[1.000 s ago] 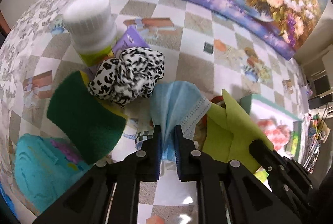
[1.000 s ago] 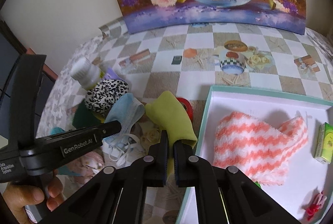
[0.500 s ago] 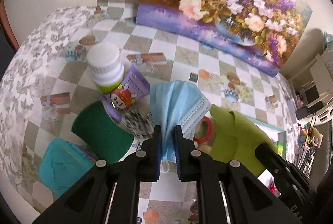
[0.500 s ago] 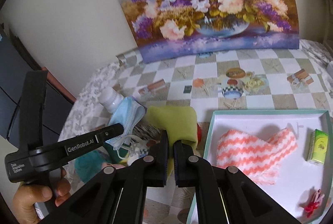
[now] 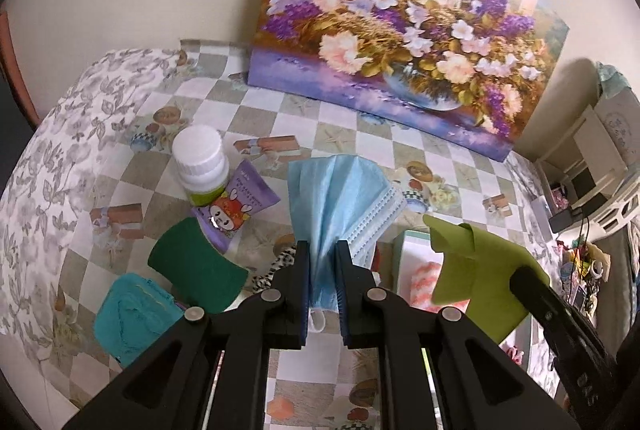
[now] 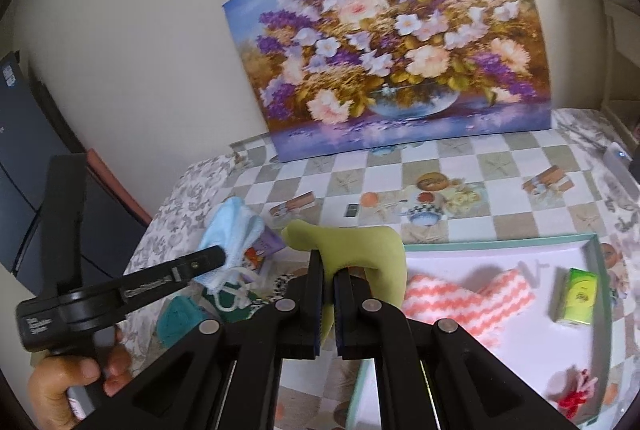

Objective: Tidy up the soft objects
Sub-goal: 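Lift the mask and cloth and carry both tools over the white tray, then open both tools to drop the mask and cloth into the tray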

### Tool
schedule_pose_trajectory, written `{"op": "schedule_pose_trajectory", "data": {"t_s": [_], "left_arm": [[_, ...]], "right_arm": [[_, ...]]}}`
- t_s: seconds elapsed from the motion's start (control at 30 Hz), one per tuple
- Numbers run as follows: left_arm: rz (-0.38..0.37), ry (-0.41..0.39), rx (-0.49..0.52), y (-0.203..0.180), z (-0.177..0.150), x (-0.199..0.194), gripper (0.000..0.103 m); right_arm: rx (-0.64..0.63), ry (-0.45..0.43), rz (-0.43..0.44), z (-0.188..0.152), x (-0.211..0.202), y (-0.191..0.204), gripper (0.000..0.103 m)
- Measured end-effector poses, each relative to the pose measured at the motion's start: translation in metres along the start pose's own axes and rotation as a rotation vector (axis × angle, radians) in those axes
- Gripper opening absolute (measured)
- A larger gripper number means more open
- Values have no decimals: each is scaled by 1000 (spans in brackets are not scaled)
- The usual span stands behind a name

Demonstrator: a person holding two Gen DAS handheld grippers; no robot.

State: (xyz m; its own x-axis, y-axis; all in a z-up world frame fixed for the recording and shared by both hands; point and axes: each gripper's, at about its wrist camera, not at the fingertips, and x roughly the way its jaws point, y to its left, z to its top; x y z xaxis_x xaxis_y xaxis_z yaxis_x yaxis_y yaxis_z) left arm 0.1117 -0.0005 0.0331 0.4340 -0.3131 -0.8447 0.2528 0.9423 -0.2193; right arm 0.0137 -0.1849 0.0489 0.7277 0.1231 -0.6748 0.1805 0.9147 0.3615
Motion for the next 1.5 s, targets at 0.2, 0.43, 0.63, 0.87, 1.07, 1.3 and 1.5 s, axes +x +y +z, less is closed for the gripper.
{"op": "schedule_pose_trajectory", "data": {"t_s": [0.2, 0.43, 0.63, 0.87, 1.07, 1.3, 1.5], "left_arm": [[-34, -4, 47, -25, -5, -7, 12], [-86, 14, 141, -71, -20, -6, 12], [-130, 48, 231, -113, -37, 2, 12], [-166, 108, 289, -144, -55, 21, 12], [-146, 157, 339, -160, -68, 47, 13], [-107, 232, 407, -177, -89, 85, 13], [-82, 289, 417, -181, -100, 106, 18]], "right_arm": [[47, -35, -112, 2, -21, -31, 5], [194, -68, -211, 1, -46, -90, 5], [267, -69, -288, -6, -63, -127, 5], [316, 4, -322, -20, -61, -147, 5], [337, 170, -375, -39, -28, -165, 5], [329, 316, -385, -60, 6, -174, 9], [330, 366, -393, -66, 16, -176, 9]]}}
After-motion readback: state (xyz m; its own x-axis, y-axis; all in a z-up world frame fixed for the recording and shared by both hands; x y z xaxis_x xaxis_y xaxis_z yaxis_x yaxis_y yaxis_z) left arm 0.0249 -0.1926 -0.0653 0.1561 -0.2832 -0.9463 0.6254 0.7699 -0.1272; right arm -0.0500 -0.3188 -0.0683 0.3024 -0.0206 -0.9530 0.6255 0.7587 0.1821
